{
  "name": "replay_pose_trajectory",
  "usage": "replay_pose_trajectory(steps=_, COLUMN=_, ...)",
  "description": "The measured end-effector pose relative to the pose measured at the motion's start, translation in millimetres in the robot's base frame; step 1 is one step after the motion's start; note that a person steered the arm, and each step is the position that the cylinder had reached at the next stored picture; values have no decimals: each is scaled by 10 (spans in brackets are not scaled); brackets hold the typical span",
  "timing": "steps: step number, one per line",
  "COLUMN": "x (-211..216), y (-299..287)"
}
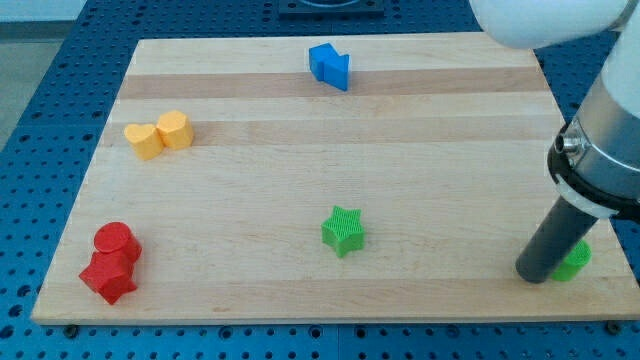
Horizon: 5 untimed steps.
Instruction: Move green star to the top of the green circle
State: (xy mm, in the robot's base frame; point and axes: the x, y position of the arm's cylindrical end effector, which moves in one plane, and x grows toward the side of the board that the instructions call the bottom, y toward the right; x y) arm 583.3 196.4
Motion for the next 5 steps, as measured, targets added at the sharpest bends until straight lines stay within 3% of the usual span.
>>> replay_pose_trajectory(steps=1, x=-15, y=-45)
replay_pose_trajectory(steps=5, x=244, y=-2490)
